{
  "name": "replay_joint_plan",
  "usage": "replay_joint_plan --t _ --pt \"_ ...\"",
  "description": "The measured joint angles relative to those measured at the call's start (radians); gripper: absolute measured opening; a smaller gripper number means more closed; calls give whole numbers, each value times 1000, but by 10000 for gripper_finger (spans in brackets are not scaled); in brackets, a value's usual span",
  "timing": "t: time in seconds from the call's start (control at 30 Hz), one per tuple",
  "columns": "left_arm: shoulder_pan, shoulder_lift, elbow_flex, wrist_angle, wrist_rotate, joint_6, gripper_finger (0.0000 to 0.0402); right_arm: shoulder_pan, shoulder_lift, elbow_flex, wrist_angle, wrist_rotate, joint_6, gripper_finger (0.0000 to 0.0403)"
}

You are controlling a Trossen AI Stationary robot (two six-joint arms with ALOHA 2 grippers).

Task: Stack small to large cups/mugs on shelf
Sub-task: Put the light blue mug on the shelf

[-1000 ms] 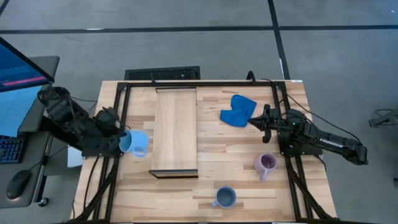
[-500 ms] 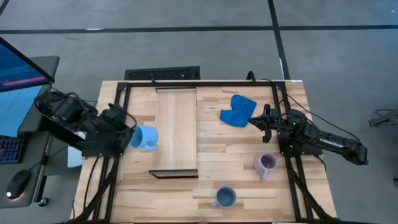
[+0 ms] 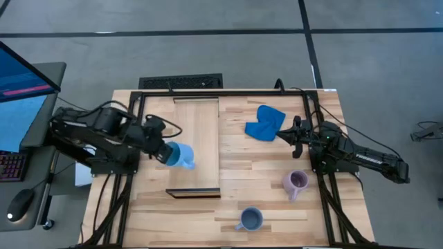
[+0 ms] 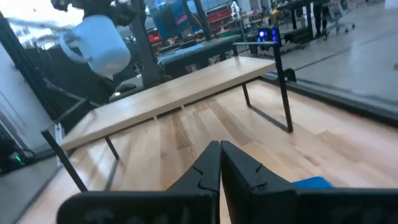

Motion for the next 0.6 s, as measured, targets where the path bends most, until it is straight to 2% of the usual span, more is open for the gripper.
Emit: replay_joint_plan --t 0.13,0.27,0.6 --pt "32 49 18 6 46 -17 0 0 0 0 0 0 72 33" --pt "63 93 34 36 73 -55 0 0 0 0 0 0 73 33" --pt "70 183 37 109 140 -263 0 0 0 0 0 0 68 33"
